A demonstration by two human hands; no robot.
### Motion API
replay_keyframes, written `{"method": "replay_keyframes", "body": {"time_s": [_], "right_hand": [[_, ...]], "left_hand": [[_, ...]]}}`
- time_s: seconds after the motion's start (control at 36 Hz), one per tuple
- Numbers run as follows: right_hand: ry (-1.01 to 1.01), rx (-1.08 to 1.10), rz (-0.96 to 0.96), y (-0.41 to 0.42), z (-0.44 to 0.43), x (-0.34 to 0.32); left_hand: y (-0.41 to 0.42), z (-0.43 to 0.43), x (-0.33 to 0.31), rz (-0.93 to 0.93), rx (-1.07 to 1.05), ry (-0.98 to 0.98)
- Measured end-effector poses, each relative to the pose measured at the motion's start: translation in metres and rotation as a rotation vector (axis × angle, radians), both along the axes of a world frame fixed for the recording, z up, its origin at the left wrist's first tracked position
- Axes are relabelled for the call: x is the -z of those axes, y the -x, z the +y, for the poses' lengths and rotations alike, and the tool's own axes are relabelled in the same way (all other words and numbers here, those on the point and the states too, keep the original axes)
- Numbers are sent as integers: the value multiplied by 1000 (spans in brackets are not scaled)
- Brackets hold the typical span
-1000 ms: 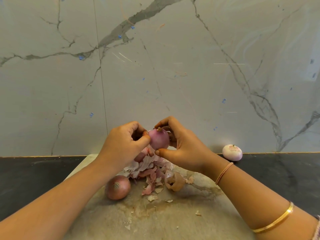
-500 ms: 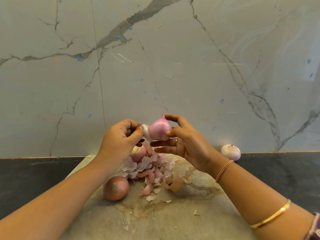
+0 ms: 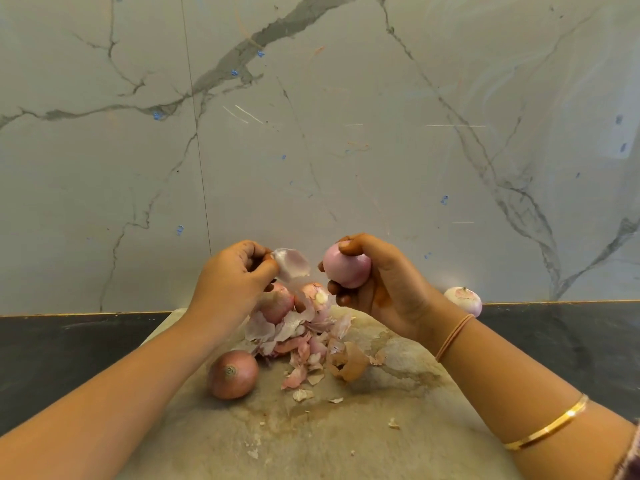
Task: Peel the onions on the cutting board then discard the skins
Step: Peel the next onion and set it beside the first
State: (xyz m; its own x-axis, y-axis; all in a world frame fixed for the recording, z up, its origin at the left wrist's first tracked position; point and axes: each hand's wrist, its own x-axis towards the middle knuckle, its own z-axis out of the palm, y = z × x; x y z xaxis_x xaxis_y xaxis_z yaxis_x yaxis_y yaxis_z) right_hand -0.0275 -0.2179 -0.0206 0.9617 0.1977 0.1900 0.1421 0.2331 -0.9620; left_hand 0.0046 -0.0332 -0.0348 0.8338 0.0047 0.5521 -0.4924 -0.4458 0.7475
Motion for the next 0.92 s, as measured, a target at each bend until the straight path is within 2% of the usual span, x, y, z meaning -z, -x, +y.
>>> {"method": "replay_keyframes", "body": {"time_s": [0.19, 0.39, 0.53, 0.67, 0.83, 0.92], "right_hand": [[74, 2, -8, -4, 0, 2], [163, -68, -52, -3, -2, 3], [506, 151, -257, -4, 6, 8], [710, 245, -408, -4, 6, 10], [811, 235, -502, -5, 6, 10], [817, 232, -497, -4, 3, 8]], "left_hand": [[0, 2, 2, 5, 0, -254], [-2, 2, 2, -3, -11, -253], [-2, 2, 2, -117, -21, -227], [4, -3, -1, -287, 61, -177], [3, -1, -1, -416, 120, -290], [1, 1, -2, -417, 114, -307]]}}
